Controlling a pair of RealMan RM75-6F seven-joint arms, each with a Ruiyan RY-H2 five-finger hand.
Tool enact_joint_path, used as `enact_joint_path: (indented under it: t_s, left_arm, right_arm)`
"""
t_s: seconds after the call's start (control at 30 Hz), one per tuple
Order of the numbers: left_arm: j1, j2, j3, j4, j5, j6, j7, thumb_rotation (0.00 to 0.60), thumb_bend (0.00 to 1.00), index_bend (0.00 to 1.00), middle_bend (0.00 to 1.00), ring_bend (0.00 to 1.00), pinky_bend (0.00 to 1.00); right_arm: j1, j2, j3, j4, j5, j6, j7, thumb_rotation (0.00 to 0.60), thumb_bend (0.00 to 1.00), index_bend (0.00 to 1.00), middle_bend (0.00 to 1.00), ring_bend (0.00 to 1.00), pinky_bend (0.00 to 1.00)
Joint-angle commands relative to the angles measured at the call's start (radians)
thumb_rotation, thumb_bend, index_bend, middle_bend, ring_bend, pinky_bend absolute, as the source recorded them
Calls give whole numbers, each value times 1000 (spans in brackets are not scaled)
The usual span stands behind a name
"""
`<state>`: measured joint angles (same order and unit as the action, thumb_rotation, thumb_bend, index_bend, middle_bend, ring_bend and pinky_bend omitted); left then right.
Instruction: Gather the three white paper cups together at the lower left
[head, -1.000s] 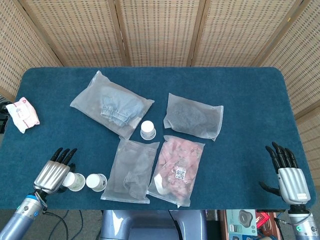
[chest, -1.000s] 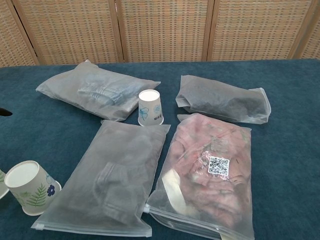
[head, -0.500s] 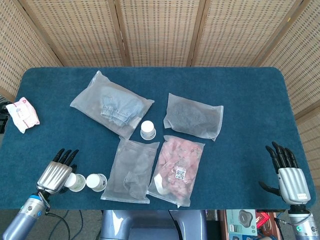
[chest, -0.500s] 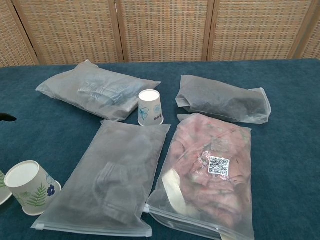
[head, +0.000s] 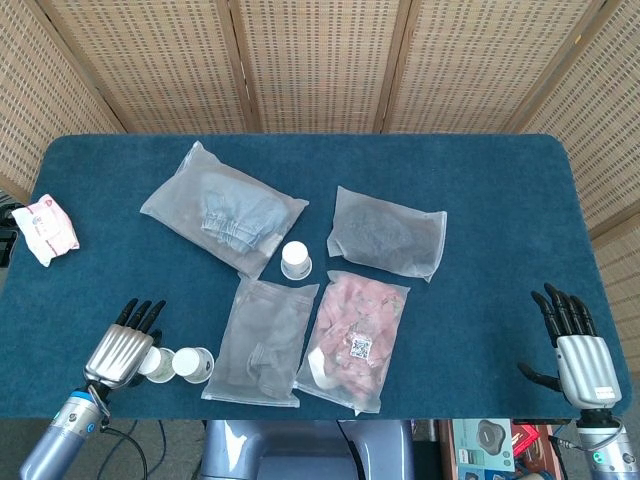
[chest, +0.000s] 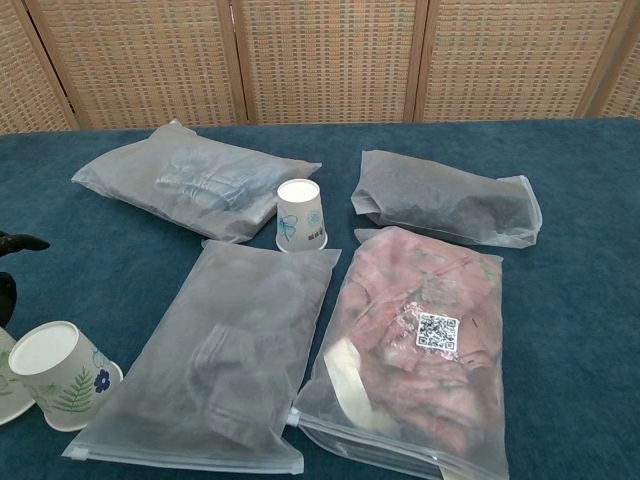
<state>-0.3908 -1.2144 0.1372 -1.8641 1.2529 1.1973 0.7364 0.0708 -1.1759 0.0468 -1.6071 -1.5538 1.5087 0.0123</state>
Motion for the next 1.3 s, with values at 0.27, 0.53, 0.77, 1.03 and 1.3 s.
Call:
enact_joint_path:
  t_s: [0.27,0.53,0.77,1.03,1.3]
  left_arm:
    - [11,-26,-7,24,9,0,0,600,148,283,0,0,0]
    - [23,-13,-7,15,35,6,-36,600,148,178,0,0,0]
    - [23,161,-13,-133,88,35,-116,600,148,88,0,0,0]
    - [0,327,-85,-249,117,62,-259,600,147,88,0,0,0]
    - [-160,292,-253,-256,-41,-45,-239,600,148,88,0,0,0]
  right_arm:
    - [-2,2,0,-1,-2,3,3,600,93,0,0,0,0]
    - [-2,0,0,0,-2,5,-2,600,93,0,0,0,0]
    - [-1,-3,1,2,-3,5,-1,600,93,0,0,0,0]
    - [-4,2,3,0,-2,11,6,600,93,0,0,0,0]
    - [-2,0,3,2,3,3,6,600,93,0,0,0,0]
